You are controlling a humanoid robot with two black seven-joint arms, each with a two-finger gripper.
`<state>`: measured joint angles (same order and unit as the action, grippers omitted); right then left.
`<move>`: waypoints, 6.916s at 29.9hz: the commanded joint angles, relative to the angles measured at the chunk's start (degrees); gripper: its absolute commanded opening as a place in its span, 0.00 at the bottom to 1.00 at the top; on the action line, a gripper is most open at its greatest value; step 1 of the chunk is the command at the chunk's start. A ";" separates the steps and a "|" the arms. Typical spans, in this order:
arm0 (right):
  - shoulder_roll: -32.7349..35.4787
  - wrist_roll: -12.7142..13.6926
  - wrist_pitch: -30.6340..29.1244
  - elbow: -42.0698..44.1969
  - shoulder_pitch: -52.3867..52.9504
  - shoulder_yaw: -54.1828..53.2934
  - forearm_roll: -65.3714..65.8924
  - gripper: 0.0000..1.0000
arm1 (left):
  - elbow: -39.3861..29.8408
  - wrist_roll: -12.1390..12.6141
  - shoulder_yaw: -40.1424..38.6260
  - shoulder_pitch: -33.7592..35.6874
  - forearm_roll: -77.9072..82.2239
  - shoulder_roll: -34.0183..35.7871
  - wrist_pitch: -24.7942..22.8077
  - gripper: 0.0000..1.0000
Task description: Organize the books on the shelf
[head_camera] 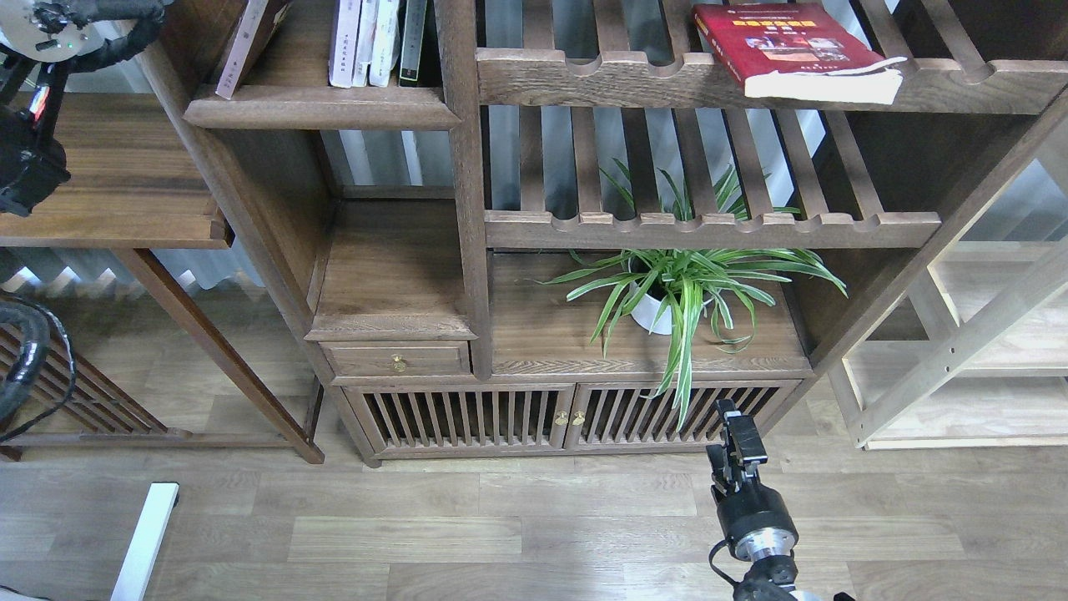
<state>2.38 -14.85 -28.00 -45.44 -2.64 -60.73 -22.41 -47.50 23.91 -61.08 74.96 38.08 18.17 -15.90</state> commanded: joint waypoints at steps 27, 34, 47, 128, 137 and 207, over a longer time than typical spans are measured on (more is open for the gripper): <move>0.17 0.61 0.00 -4.92 -7.02 3.86 1.58 0.99 | -35.99 0.09 -16.25 -21.87 -4.24 13.30 -0.09 0.86; 2.11 0.53 0.00 -7.82 -9.49 4.04 4.66 0.99 | -37.06 -0.70 -21.27 -21.87 -11.96 12.15 -3.34 0.99; 5.81 0.09 0.00 -14.07 -4.05 2.89 4.48 1.00 | -33.01 -0.97 -26.28 -22.93 -26.46 12.77 -12.10 0.99; -2.38 0.70 0.00 -21.89 20.74 -10.20 13.27 1.00 | -15.08 4.09 -15.03 -49.03 -60.14 -1.74 -12.10 0.99; -2.38 0.61 0.00 -21.45 21.27 -15.03 13.27 1.00 | -13.68 4.09 -15.03 -47.63 -60.14 -1.65 -12.10 0.99; -0.09 0.35 0.00 -12.75 29.80 -19.17 11.42 1.00 | -14.47 4.09 -16.70 -46.40 -60.49 -0.86 -12.10 0.99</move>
<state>2.28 -14.50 -28.00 -58.27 27.06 -79.89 -11.07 -61.96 28.00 -77.75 28.57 -22.38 17.31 -28.00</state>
